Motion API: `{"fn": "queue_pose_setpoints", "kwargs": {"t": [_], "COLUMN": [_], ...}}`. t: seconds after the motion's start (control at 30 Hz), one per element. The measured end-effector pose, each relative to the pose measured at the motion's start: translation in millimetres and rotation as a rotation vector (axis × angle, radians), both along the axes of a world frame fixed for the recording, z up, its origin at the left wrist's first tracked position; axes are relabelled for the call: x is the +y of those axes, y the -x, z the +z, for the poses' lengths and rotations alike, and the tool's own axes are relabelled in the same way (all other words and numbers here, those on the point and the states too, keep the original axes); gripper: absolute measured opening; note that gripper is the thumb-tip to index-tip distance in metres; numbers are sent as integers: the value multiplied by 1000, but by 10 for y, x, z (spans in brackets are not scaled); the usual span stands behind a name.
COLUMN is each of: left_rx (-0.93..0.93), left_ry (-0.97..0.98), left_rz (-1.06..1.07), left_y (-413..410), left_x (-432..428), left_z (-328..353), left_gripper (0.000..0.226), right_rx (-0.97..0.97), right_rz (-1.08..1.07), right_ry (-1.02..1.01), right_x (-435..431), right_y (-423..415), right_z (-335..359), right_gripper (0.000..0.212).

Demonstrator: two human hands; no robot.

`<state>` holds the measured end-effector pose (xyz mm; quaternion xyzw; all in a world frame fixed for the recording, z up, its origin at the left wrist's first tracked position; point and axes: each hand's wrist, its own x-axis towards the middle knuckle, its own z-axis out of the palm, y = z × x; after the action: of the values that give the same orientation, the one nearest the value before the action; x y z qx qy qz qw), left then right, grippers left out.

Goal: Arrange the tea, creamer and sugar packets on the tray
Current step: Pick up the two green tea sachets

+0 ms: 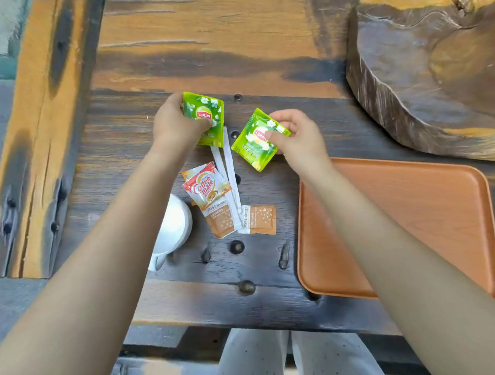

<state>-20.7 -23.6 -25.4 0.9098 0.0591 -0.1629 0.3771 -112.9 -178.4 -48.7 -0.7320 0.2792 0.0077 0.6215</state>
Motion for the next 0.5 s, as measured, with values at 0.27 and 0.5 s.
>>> {"fn": "queue_pose_setpoints", "kwargs": {"t": [0.27,0.5], "left_rx": [231,138], "left_ry": [525,207], "left_rz": [-52,-247], "left_y": [770,1490], "left_x": [-860,-1326], "left_z": [155,-292], "left_gripper": [37,48], "right_rx": [26,143], "right_rz": [-27,-50], "right_ry": [-5,-2], "right_x": [-1093,-1330], "right_y": [725,1308], "right_z": [533,219], "right_gripper": [21,23]}}
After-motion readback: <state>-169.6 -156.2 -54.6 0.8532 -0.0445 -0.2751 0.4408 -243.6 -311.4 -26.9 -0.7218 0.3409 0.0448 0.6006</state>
